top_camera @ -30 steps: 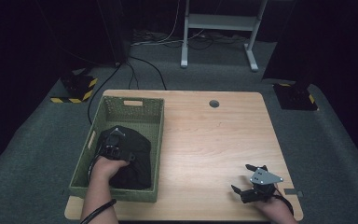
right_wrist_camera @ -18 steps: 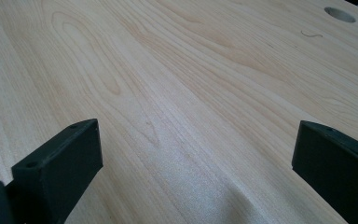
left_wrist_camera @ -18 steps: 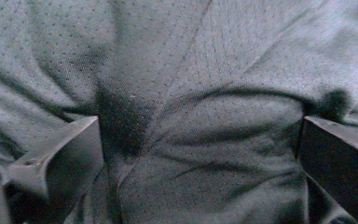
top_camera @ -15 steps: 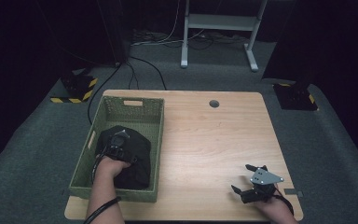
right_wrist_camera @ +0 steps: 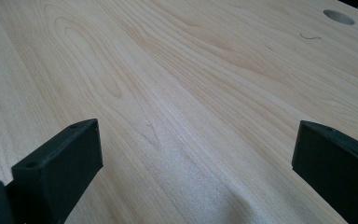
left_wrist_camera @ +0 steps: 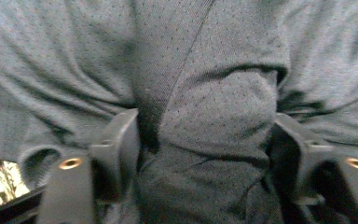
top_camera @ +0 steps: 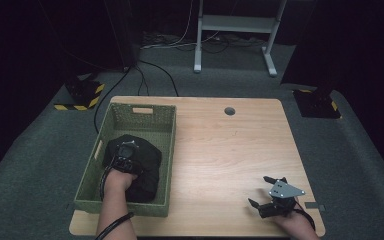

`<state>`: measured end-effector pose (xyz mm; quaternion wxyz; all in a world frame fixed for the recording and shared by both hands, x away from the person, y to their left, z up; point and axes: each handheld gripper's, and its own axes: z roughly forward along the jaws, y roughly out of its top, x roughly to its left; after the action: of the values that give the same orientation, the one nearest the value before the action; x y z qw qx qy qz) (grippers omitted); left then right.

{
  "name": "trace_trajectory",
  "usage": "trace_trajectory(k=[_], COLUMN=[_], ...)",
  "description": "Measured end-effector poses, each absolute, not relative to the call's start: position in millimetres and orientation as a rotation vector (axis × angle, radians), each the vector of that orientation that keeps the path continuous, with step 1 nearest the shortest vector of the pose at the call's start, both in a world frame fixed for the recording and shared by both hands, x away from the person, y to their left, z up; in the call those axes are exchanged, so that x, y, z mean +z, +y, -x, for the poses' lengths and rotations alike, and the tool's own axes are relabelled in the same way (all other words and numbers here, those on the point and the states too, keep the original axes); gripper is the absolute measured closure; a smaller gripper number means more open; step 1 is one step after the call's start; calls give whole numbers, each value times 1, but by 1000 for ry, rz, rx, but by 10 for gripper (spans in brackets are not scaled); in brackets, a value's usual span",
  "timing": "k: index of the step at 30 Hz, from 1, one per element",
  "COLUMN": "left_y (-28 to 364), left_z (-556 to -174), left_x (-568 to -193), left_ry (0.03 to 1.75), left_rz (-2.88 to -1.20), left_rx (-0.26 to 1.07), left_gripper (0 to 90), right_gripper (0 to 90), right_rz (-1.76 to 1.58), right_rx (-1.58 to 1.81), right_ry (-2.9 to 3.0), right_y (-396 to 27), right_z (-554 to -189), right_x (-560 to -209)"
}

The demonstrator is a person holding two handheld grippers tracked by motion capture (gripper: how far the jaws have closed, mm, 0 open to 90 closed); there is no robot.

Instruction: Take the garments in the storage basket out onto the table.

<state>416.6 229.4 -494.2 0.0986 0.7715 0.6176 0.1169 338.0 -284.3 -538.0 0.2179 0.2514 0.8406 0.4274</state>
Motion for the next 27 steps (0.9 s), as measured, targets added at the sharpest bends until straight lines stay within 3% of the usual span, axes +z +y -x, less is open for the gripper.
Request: trace_trajectory(k=[2, 12, 27], left_y=[232, 239, 245], left_z=[-416, -423, -411], left_x=[-493, -488, -468], left_ry=[1833, 1853, 1787], left_rz=[-2271, -2279, -2155], left_rx=[360, 308, 378], left_gripper=[486, 618, 660], right_gripper=[12, 12, 12], right_rz=[-696, -700, -707], right_rx=[1182, 1187, 1196], right_ry=[2329, 2328, 2323], right_y=[-284, -285, -286], right_z=[-338, -339, -339], right_x=[-538, -538, -538])
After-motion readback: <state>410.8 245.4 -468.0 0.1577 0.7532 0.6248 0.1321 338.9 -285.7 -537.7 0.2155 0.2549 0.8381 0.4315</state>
